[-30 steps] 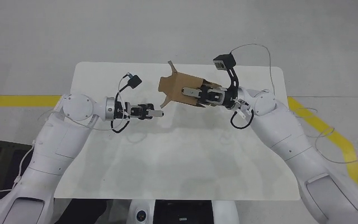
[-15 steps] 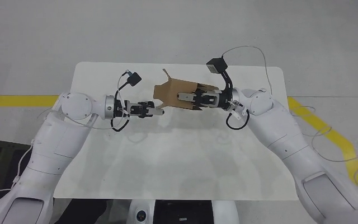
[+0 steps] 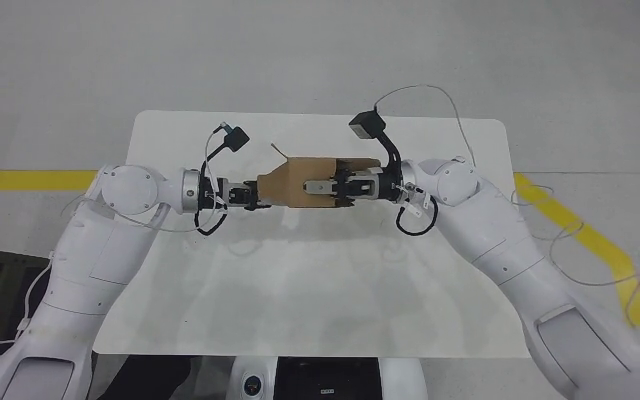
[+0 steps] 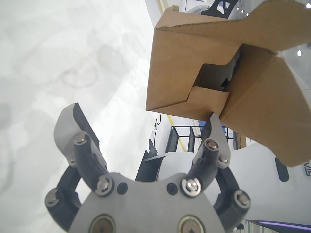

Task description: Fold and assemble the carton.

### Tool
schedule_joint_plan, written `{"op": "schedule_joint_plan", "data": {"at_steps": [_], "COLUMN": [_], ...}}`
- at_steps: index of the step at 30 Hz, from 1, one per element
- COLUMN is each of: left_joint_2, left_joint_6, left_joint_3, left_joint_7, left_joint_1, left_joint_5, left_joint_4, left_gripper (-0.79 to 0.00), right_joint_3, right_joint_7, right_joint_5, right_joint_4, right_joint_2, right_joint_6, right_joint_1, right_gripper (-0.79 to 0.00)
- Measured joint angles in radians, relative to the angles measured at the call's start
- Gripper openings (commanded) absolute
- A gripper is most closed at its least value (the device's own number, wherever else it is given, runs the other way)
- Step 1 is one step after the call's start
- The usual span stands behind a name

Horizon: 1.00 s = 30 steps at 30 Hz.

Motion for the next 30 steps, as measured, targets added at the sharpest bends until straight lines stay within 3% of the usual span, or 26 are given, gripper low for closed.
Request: {"op": "schedule_joint_plan", "data": {"at_steps": [14, 30], "left_joint_2": [0.002, 0.016], "left_joint_6": [-0.003, -0.006], "left_joint_3": [-0.002, -0.073], "left_joint_7": [-0.003, 0.090], "left_joint_1": [-0.005, -0.018], "left_joint_5": [-0.004, 0.053], "left_joint_4": [0.009, 0.097], "left_gripper": [0.000, 0.000], "right_joint_3": [-0.011, -0.005], "right_joint_7": [0.011, 0.168], "right_joint_5": [0.006, 0.077], "right_joint_4": [0.008, 0.000], "right_joint_2": [-0.006, 0.011], "right_joint_6": [0.011, 0.168], "right_joint_1": [0.009, -0.020], "right_gripper": [-0.785, -0.785]}}
